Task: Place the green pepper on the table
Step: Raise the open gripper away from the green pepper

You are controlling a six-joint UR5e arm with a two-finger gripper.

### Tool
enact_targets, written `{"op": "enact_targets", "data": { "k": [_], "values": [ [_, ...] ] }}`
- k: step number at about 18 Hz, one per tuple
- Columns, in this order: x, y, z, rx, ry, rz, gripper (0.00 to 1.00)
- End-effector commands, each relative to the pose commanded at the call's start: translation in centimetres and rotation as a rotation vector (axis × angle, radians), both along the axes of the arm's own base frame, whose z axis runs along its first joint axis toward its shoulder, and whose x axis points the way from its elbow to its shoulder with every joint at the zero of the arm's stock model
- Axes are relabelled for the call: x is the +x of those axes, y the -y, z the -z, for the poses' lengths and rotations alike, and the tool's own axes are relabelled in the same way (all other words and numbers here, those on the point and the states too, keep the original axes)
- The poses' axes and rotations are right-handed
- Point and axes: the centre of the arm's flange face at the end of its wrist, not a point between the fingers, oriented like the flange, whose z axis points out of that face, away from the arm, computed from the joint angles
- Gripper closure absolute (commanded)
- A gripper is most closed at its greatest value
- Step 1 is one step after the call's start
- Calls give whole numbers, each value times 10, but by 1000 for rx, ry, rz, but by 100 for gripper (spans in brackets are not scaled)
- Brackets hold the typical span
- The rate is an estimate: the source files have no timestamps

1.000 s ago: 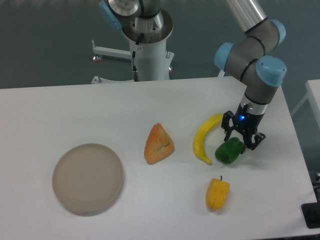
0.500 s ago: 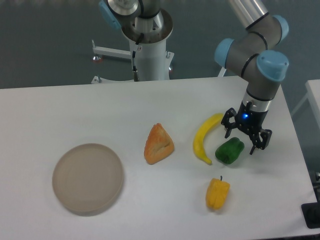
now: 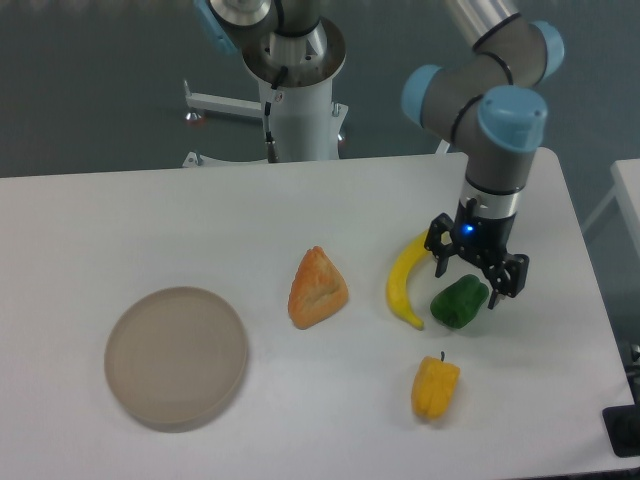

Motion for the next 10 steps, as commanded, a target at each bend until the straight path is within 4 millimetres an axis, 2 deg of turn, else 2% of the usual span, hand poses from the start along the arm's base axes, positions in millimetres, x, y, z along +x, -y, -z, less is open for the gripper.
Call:
{"op": "enact_targets", "data": {
  "k": [2,5,10],
  "values": [
    [-2,3,-5,-47,-54,-5,0],
    [14,-4,-20,-59,-100,18,0],
    [23,3,-37,-56,-121,23,0]
  ]
}}
